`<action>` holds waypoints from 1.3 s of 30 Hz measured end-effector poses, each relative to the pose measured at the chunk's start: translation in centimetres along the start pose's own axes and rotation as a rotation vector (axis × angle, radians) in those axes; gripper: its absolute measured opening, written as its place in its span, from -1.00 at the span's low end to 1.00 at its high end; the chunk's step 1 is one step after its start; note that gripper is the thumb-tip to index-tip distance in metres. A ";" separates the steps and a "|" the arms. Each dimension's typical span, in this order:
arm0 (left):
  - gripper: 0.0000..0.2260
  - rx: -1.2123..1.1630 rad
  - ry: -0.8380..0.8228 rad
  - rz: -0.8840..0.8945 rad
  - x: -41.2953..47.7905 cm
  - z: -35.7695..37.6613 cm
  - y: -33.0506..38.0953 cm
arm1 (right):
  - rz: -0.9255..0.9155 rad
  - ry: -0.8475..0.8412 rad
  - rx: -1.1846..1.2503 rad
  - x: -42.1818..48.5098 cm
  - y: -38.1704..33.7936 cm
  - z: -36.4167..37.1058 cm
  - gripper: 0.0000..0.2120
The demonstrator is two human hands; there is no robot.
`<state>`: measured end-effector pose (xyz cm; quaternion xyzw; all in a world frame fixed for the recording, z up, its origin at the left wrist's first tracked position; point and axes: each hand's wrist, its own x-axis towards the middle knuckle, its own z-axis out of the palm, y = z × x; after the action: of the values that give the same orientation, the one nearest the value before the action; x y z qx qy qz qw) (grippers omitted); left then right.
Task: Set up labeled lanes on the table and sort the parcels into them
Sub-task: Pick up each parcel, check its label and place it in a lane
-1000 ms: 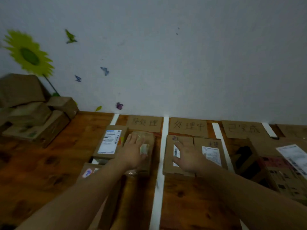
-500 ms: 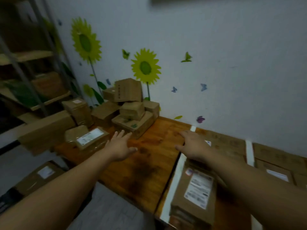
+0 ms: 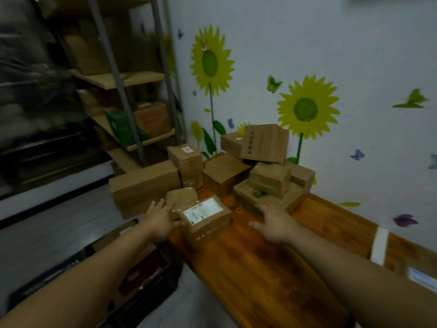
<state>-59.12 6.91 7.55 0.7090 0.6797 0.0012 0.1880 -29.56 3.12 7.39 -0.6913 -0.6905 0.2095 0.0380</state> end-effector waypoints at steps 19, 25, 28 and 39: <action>-0.69 -0.061 -0.302 0.321 17.9 4.4 -2.9 | 0.315 -0.050 0.813 11.2 -10.4 12.5 -0.54; -0.66 -0.309 -0.591 0.222 19.0 5.5 -3.9 | 0.551 0.019 0.988 10.9 -12.2 14.5 -0.63; -0.54 -0.507 -0.653 0.186 17.4 6.3 -3.2 | 0.653 0.083 1.030 9.7 -12.2 14.9 -0.62; -0.46 -1.064 -0.548 0.423 12.2 0.5 5.1 | 0.568 0.684 1.079 3.7 -10.2 5.5 -0.71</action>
<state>-53.12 18.48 5.34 0.6121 0.3586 0.1942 0.6775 -41.13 5.90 4.97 -0.7568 -0.2317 0.2955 0.5351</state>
